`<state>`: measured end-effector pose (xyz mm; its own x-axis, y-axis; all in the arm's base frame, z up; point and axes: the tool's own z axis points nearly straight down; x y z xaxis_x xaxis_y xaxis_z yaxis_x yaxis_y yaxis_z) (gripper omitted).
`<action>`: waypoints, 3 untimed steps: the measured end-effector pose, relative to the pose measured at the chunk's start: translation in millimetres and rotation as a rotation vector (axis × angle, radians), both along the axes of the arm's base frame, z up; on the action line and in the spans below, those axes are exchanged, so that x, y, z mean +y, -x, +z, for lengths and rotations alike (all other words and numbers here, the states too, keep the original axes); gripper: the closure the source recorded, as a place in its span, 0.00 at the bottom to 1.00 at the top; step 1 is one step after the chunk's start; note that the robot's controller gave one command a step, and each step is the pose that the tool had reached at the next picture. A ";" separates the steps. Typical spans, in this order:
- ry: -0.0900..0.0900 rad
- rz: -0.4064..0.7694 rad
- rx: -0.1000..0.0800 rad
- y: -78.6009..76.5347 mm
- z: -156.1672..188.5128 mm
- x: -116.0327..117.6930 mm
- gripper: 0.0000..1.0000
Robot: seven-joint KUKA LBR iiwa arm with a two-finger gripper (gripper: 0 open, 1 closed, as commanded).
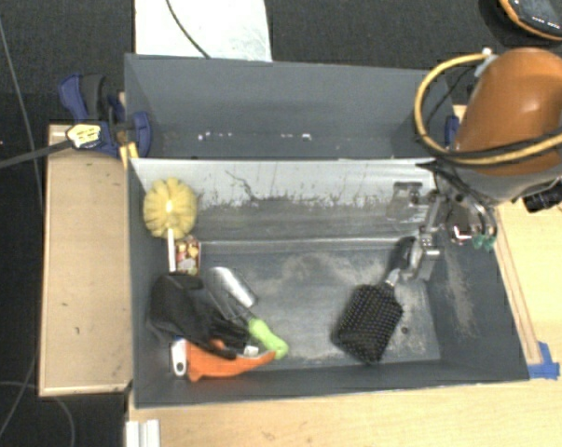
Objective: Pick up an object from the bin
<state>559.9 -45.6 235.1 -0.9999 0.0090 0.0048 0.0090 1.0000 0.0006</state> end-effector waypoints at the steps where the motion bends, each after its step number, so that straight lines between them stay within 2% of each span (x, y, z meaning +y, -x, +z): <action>1: 0.001 0.002 -0.009 -1.3 4.8 0.2 0.00; 2: 0.000 0.194 -0.009 33.1 -91.9 17.5 0.00; 3: 0.000 0.419 -0.009 39.9 -103.1 21.5 0.00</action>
Offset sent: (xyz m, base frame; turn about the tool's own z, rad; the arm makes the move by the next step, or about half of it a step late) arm -0.0599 0.0304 -0.1651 -0.3313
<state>520.0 -24.1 132.0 -0.9172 -0.3984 -0.0043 -0.3984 0.9172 -0.0012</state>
